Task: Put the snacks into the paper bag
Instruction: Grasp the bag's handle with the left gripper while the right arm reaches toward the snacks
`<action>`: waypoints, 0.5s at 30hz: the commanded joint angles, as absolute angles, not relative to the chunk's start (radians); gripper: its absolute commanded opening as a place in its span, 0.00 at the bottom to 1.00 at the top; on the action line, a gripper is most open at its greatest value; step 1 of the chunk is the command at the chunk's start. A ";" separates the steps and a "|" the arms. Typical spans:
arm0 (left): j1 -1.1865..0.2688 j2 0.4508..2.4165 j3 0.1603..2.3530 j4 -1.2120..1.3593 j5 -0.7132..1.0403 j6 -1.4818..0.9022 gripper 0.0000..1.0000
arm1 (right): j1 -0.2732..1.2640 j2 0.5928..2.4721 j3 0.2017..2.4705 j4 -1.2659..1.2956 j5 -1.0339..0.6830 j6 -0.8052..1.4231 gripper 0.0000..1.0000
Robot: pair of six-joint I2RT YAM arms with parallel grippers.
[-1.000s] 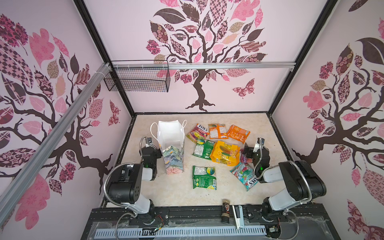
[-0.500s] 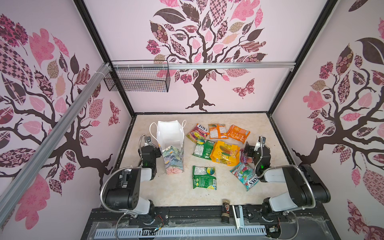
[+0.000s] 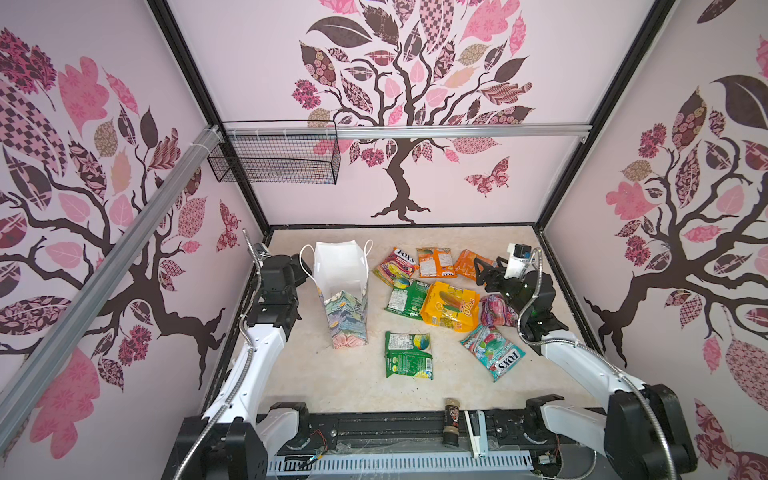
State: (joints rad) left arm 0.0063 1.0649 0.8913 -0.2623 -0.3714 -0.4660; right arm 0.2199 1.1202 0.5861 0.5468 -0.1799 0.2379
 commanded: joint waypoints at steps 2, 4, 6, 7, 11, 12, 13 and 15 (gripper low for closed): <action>0.092 1.013 1.088 -0.583 -0.244 -0.517 0.98 | 0.303 1.077 0.678 0.406 -0.362 0.219 0.84; 0.116 0.998 1.173 -0.676 -0.240 -0.464 0.98 | 0.321 1.075 0.708 0.385 -0.404 0.219 0.83; 0.143 0.968 1.221 -0.703 -0.204 -0.383 0.98 | 0.332 1.073 0.730 0.366 -0.433 0.218 0.83; 0.147 0.956 1.239 -0.712 -0.191 -0.347 0.98 | 0.334 1.072 0.733 0.368 -0.447 0.226 0.83; 0.149 0.908 1.308 -0.777 -0.195 -0.265 0.98 | 0.333 1.080 0.775 0.323 -0.616 0.276 0.80; 0.148 0.888 1.306 -0.773 -0.119 -0.244 0.98 | 0.335 1.076 0.765 0.331 -0.665 0.301 0.79; 0.148 0.869 1.295 -0.759 -0.061 -0.243 0.98 | 0.338 1.069 0.748 0.352 -0.690 0.331 0.79; 0.148 0.824 1.254 -0.713 0.097 -0.261 0.98 | 0.346 1.049 0.706 0.373 -0.705 0.369 0.79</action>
